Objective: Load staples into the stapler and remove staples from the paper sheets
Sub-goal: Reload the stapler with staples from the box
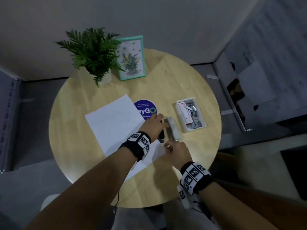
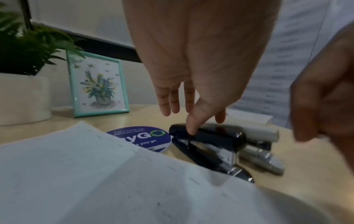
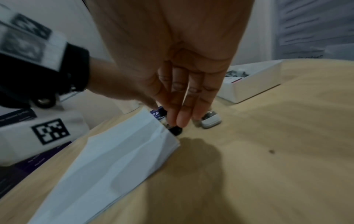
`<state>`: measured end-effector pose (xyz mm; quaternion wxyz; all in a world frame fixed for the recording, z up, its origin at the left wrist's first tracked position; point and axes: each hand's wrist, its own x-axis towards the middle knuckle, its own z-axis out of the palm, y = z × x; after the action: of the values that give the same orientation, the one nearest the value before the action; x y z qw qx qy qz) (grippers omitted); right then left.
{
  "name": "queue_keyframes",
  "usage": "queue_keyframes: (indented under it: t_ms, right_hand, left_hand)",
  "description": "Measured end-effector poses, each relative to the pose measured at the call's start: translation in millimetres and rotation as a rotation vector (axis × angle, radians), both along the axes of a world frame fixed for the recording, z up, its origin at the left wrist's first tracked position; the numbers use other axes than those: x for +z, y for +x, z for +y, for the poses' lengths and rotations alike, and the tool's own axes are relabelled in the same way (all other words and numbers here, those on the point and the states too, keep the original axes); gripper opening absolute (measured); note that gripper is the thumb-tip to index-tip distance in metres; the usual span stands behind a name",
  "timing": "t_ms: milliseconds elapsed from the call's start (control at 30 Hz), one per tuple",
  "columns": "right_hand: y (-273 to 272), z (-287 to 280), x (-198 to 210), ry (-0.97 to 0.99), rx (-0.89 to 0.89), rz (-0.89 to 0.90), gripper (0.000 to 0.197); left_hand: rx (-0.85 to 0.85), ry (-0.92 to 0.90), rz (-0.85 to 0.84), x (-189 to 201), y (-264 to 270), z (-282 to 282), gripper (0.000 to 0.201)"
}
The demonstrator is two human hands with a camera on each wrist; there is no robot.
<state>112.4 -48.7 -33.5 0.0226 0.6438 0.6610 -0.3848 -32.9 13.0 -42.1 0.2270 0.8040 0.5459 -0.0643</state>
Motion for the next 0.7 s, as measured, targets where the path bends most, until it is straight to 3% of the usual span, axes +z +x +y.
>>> queue_keyframes:
  t_ms: [167,267,367,567,700]
  right_hand:
    - [38.7,13.2,-0.1,0.027,-0.058,0.11,0.022]
    - [50.2,22.3,0.1,0.011,-0.097,0.22,0.021]
    - [54.7,32.0,6.9,0.023,-0.17,0.365,0.016]
    - [45.6,55.2,21.3,-0.004,-0.315,0.54,0.032]
    - [32.1,64.7,28.8,-0.046,-0.311,0.666,0.029]
  left_hand:
    - [0.064,-0.108,0.104,-22.2,15.8,16.3,0.026]
    - [0.193,-0.17,0.008,-23.0,11.4,15.6,0.036]
    - [0.377,-0.167,-0.168,-13.4,2.2,12.3,0.033]
    - [0.654,0.122,-0.507,22.6,-13.4,-17.9,0.036]
    - [0.755,0.27,-0.648,45.4,-13.1,-30.8,0.036]
